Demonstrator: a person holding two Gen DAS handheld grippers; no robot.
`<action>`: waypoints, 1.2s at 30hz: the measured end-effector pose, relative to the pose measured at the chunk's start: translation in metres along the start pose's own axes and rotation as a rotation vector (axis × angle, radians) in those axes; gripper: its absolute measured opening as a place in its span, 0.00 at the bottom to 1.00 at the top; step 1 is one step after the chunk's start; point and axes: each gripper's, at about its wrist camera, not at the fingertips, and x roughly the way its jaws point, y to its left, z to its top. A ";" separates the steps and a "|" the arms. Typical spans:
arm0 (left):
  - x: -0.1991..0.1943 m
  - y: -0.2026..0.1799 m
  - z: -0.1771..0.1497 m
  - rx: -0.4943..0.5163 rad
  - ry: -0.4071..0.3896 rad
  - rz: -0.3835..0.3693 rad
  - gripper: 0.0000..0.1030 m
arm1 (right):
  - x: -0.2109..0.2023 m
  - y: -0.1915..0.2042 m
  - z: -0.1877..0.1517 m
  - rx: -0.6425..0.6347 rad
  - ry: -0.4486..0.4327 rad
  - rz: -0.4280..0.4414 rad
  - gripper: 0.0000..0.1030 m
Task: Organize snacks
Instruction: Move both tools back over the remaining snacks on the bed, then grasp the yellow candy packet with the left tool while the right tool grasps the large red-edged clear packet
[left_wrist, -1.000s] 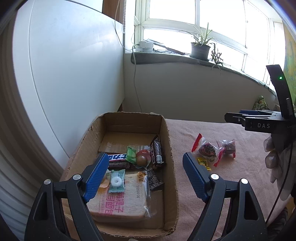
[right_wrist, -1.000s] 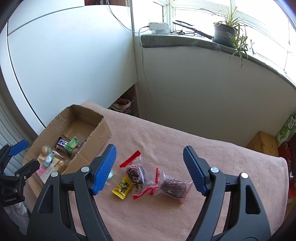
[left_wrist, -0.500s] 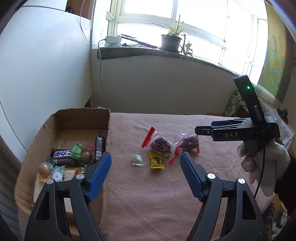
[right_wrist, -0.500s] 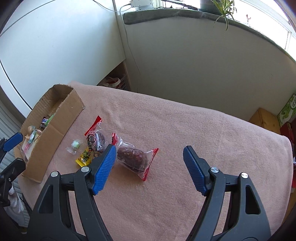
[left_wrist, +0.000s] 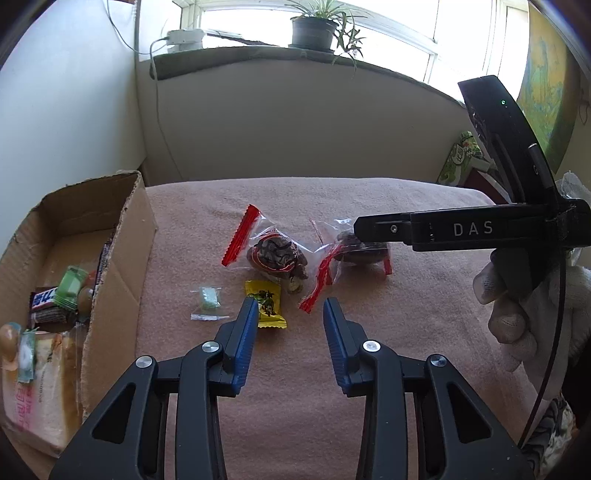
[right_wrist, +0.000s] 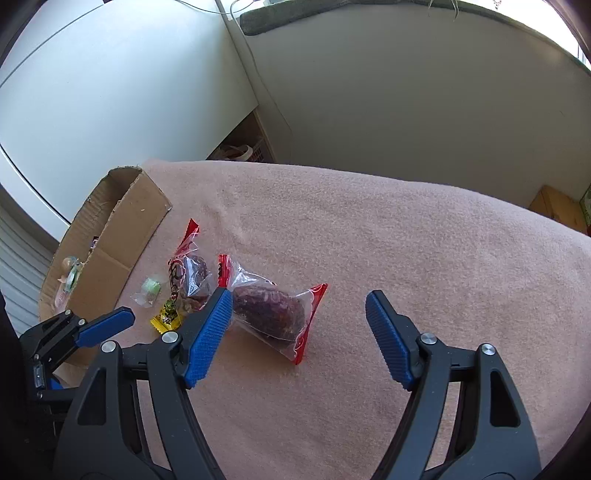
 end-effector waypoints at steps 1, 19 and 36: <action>0.004 0.000 0.000 0.000 0.006 0.007 0.34 | 0.003 -0.002 -0.001 0.015 0.005 0.014 0.75; 0.034 0.005 0.007 -0.024 0.057 0.015 0.25 | 0.022 -0.005 -0.001 0.069 0.025 0.110 0.75; 0.017 0.002 -0.003 -0.008 0.039 -0.033 0.24 | 0.009 -0.009 -0.010 0.135 -0.014 0.121 0.51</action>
